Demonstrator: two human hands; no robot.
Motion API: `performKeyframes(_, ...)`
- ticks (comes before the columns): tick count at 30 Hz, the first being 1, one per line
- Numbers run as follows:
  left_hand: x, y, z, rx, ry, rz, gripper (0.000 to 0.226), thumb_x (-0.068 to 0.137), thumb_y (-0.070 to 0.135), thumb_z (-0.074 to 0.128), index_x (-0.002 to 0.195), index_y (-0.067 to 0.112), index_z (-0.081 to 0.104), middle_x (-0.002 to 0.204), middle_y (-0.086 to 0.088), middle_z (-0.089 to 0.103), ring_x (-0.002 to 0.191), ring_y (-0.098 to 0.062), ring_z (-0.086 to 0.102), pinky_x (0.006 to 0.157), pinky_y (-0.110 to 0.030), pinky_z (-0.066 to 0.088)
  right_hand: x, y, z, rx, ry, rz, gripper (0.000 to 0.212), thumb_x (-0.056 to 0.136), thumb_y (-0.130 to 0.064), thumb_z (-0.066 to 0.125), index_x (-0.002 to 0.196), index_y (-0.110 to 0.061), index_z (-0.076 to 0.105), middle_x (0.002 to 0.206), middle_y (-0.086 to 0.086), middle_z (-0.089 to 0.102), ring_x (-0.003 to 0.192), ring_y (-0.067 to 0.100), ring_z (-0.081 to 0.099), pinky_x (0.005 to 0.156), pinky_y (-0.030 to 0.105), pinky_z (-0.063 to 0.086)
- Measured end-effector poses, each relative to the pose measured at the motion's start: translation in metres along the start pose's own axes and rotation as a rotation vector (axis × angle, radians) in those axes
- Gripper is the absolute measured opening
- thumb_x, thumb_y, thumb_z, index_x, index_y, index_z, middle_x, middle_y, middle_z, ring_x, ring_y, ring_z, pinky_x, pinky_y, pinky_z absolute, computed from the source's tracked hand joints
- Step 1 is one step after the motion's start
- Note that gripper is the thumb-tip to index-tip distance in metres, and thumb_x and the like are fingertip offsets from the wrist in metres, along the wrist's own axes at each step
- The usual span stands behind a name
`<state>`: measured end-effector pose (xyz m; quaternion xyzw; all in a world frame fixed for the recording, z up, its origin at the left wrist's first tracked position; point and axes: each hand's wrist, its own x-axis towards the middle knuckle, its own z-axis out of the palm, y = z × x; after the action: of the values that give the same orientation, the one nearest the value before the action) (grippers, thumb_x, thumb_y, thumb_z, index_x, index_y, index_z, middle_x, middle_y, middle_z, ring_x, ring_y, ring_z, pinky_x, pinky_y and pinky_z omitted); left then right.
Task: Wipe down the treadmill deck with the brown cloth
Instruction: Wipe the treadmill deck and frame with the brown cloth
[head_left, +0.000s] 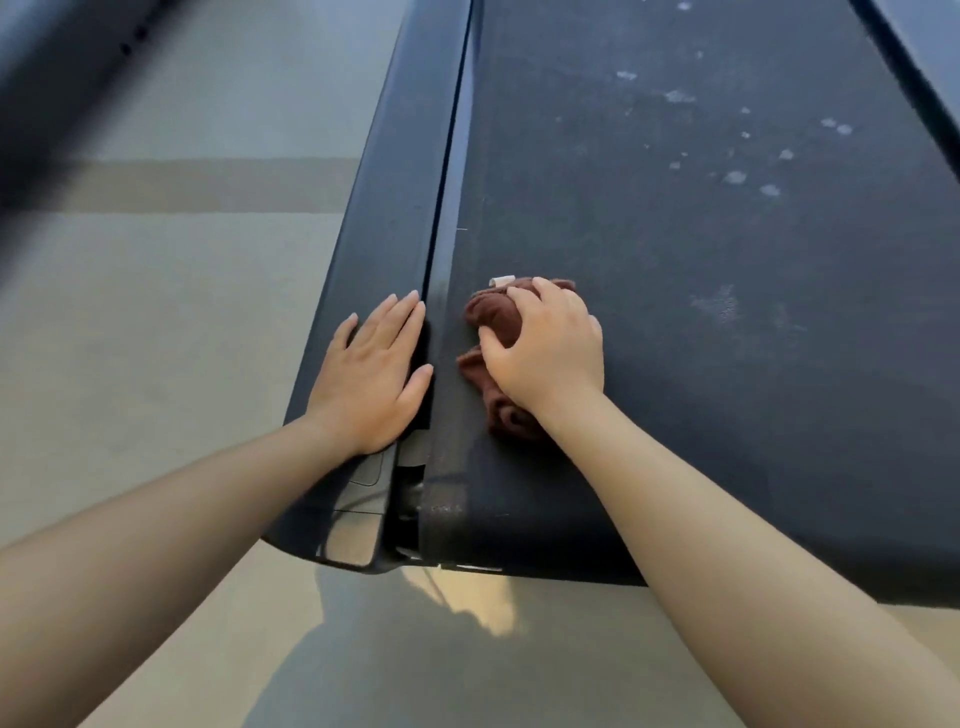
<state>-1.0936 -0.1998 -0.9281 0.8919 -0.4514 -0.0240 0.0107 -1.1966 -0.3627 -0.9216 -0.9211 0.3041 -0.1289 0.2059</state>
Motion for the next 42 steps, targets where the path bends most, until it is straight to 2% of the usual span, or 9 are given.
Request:
performKeyframes(8, 0.002, -0.002, 0.002, -0.04, 0.013, 0.042, 0.066, 0.093, 0.039, 0.036, 0.149, 0.013, 0.014, 0.159, -0.002, 0.008, 0.145, -0.018, 0.002, 0.116, -0.045, 0.005, -0.055, -0.019, -0.021, 0.052, -0.027, 0.064, 0.034, 0.084, -0.045, 0.058, 0.107, -0.021, 0.066, 0.111, -0.004, 0.062, 0.104, 0.02, 0.054, 0.089, 0.039, 0.047)
performKeyframes(13, 0.002, -0.008, -0.001, -0.084, -0.009, 0.122, 0.061, 0.094, 0.039, 0.035, 0.148, 0.017, 0.019, 0.159, -0.003, 0.009, 0.146, -0.02, 0.002, 0.115, -0.046, 0.003, -0.123, -0.041, -0.005, 0.068, 0.145, 0.142, 0.045, 0.077, -0.045, 0.065, 0.117, -0.024, 0.061, 0.128, -0.004, 0.056, 0.119, 0.02, 0.047, 0.1, 0.038, 0.04)
performKeyframes(16, -0.005, -0.028, -0.001, -0.092, 0.023, 0.172, 0.058, 0.095, 0.043, 0.031, 0.148, 0.023, 0.021, 0.158, 0.003, 0.012, 0.145, -0.016, 0.006, 0.114, -0.049, 0.005, -0.109, -0.039, -0.001, 0.109, 0.202, 0.148, 0.032, 0.076, -0.036, 0.068, 0.106, -0.026, 0.066, 0.117, -0.008, 0.061, 0.113, 0.018, 0.052, 0.098, 0.032, 0.041)
performKeyframes(20, -0.023, -0.042, -0.002, -0.155, 0.026, 0.176, 0.056, 0.096, 0.041, 0.031, 0.148, 0.024, 0.021, 0.158, 0.003, 0.013, 0.145, -0.015, 0.006, 0.115, -0.043, 0.002, -0.08, -0.041, 0.003, 0.126, 0.17, 0.158, 0.026, 0.073, -0.034, 0.068, 0.098, -0.032, 0.07, 0.109, -0.015, 0.062, 0.108, 0.015, 0.054, 0.09, 0.031, 0.046)
performKeyframes(25, -0.027, -0.039, -0.006, -0.158, 0.006, 0.169, 0.056, 0.096, 0.04, 0.029, 0.149, 0.023, 0.019, 0.158, 0.003, 0.012, 0.145, -0.016, 0.005, 0.116, -0.042, 0.002, -0.043, -0.052, 0.001, 0.148, 0.114, 0.157, 0.029, 0.078, -0.034, 0.065, 0.107, -0.032, 0.069, 0.112, -0.013, 0.062, 0.108, 0.012, 0.054, 0.091, 0.03, 0.046)
performKeyframes(33, -0.027, -0.036, -0.011, -0.177, 0.027, 0.187, 0.056, 0.096, 0.038, 0.034, 0.148, 0.022, 0.022, 0.157, 0.003, 0.016, 0.145, -0.016, 0.008, 0.116, -0.045, 0.004, -0.089, -0.053, -0.005, 0.062, 0.063, 0.132, 0.03, 0.082, -0.037, 0.061, 0.109, -0.023, 0.066, 0.114, -0.001, 0.062, 0.105, 0.024, 0.053, 0.087, 0.038, 0.047)
performKeyframes(37, -0.015, -0.016, -0.015, -0.181, 0.041, 0.283, 0.055, 0.096, 0.035, 0.036, 0.148, 0.02, 0.025, 0.157, 0.001, 0.018, 0.145, -0.017, 0.008, 0.116, -0.046, 0.004, -0.086, -0.02, -0.022, 0.062, 0.088, 0.224, 0.024, 0.085, -0.037, 0.058, 0.104, -0.026, 0.068, 0.107, -0.002, 0.063, 0.103, 0.023, 0.056, 0.083, 0.039, 0.049)
performKeyframes(42, 0.003, 0.031, -0.01, -0.202, 0.013, 0.358, 0.055, 0.097, 0.038, 0.033, 0.148, 0.02, 0.024, 0.158, 0.001, 0.015, 0.145, -0.017, 0.006, 0.117, -0.044, 0.005, -0.067, 0.037, -0.057, 0.015, 0.244, 0.452, 0.024, 0.087, -0.034, 0.057, 0.103, -0.019, 0.066, 0.112, 0.003, 0.06, 0.109, 0.026, 0.053, 0.088, 0.043, 0.047)
